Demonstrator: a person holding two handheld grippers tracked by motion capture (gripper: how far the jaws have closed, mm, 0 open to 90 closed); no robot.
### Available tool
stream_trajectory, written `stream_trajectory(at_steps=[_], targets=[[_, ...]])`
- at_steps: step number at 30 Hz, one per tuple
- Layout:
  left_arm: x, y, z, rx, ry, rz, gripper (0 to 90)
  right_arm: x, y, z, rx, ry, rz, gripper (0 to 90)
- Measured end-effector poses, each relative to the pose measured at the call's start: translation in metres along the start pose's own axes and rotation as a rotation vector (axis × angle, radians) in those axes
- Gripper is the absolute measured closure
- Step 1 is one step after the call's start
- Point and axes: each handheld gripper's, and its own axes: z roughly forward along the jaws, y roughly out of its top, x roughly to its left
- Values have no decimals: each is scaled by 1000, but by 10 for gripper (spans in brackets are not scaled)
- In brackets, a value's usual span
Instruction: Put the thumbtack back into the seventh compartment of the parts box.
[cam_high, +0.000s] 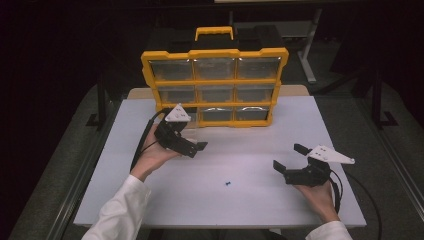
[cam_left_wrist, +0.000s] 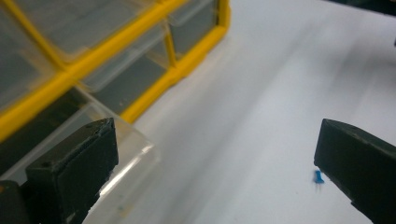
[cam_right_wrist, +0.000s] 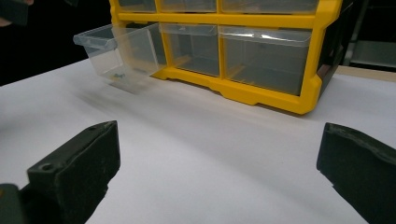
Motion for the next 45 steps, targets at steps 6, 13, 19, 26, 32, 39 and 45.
stream_trajectory(at_steps=[6,13,19,26,32,39,45], targets=[[-19,-10,17,39,-46,18,0,-1,0,-2,-3,-4,4,0],[-34,-16,32,50,-91,13,0,-1,0,-2,-1,-3,1,0],[-41,-20,40,56,-110,-10,0,-1,0,-3,-6,-4,2,0],[-50,-26,52,60,-128,-39,0,-1,0,-5,-11,-5,6,0],[-56,-30,54,57,-141,-51,68,-2,0,-5,-12,-6,6,0],[-61,-38,61,58,-176,-83,127,-2,1,-6,-14,-4,6,0],[-67,-41,68,87,-175,-57,145,-2,1,-6,-14,-4,8,0]])
